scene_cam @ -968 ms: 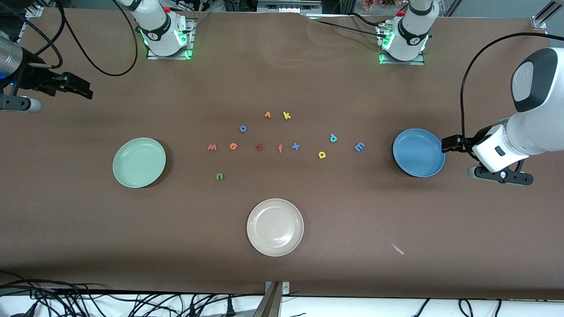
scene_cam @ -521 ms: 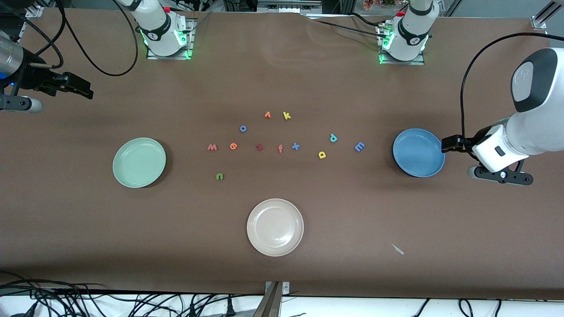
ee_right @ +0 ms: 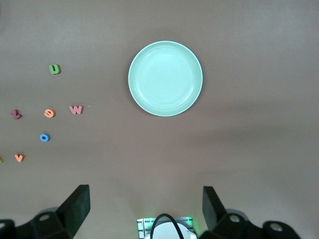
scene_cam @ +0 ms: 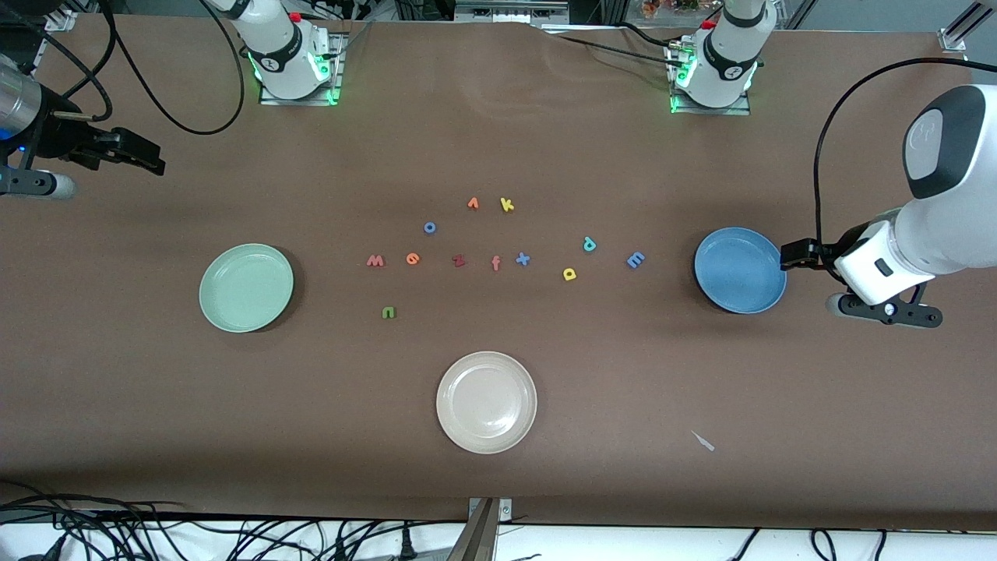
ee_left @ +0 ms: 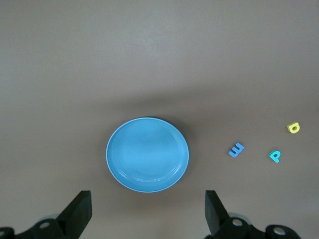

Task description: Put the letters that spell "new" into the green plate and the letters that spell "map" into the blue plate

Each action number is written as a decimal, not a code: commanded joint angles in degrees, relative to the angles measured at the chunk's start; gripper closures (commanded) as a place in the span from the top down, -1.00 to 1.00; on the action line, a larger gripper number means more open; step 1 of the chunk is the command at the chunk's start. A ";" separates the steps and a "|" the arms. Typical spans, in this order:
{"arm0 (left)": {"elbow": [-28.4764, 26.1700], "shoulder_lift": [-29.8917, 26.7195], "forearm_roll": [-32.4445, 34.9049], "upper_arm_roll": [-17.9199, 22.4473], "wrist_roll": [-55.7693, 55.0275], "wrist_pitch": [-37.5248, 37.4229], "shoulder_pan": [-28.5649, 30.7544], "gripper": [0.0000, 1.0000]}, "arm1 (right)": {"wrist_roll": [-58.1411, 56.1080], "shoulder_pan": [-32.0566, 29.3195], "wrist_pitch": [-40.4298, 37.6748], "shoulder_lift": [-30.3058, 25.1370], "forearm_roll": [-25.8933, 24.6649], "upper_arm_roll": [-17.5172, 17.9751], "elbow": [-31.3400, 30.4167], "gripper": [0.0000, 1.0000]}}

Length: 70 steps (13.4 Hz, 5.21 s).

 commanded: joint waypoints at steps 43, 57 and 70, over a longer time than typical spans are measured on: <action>0.05 0.72 -1.54 0.09 0.26 -0.01 -0.54 1.00 | 8.97 4.09 8.38 2.70 -0.28 4.37 -7.96 1.00; -21.55 3.36 -9.36 -3.94 -11.17 20.62 -8.71 0.97 | 29.71 5.67 36.22 10.15 -0.36 14.22 -20.54 1.00; -41.61 4.32 -6.47 -5.36 -11.25 49.21 -12.49 0.88 | 43.33 10.24 52.05 35.47 -7.37 13.95 -6.38 1.00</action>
